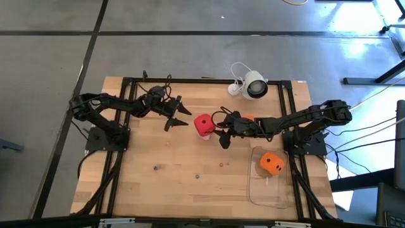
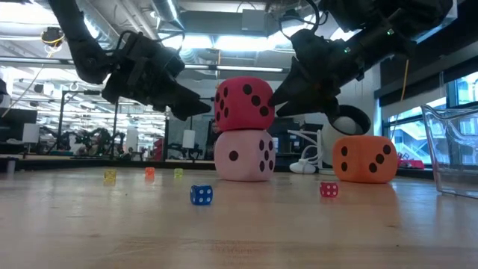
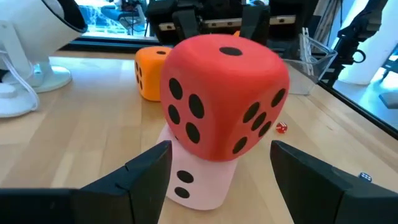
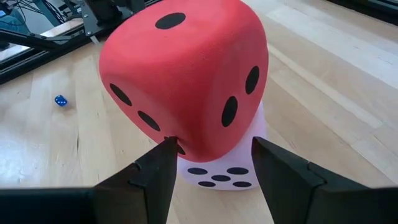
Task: Pick & Place Dice
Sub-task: Put the large red die into the transparent container
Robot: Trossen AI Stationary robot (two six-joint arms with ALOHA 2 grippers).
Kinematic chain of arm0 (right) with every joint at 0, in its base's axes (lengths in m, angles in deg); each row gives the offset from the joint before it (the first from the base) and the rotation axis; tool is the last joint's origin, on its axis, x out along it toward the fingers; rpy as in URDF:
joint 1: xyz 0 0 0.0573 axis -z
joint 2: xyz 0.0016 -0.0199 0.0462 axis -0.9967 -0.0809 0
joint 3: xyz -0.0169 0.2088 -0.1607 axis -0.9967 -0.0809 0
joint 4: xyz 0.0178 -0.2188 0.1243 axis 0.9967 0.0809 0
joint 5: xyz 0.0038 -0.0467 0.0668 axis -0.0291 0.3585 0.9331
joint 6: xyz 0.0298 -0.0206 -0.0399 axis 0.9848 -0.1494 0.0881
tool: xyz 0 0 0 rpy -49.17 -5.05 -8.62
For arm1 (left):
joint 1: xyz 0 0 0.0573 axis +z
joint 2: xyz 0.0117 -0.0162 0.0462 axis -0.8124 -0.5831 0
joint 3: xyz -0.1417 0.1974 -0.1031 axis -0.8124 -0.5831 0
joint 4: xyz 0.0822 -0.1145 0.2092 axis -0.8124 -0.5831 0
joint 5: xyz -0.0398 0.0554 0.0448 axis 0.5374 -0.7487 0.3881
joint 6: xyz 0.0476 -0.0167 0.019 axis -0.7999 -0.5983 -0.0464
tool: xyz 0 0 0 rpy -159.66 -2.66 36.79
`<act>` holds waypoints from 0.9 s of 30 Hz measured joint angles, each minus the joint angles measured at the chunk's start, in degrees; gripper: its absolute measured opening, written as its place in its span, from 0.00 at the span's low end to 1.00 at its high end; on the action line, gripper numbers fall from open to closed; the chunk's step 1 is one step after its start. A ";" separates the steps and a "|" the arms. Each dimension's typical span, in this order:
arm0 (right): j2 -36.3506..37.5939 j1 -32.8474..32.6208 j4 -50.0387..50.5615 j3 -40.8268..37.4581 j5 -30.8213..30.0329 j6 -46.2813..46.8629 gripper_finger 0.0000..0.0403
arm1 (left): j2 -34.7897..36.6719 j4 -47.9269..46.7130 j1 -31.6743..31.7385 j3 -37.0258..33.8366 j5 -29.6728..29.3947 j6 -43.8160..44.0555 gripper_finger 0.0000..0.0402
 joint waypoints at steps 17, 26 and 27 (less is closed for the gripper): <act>0.04 -0.17 0.03 0.02 0.93 0.07 0.52 | -10.16 -0.04 -6.82 9.24 1.92 0.02 0.67; 0.04 -0.94 0.48 -0.05 0.57 0.02 0.52 | -15.04 0.36 -9.72 13.31 2.40 -2.08 0.67; 0.04 -0.96 0.67 -0.09 0.54 0.00 0.52 | -15.45 0.46 -9.95 13.57 2.49 -2.15 0.66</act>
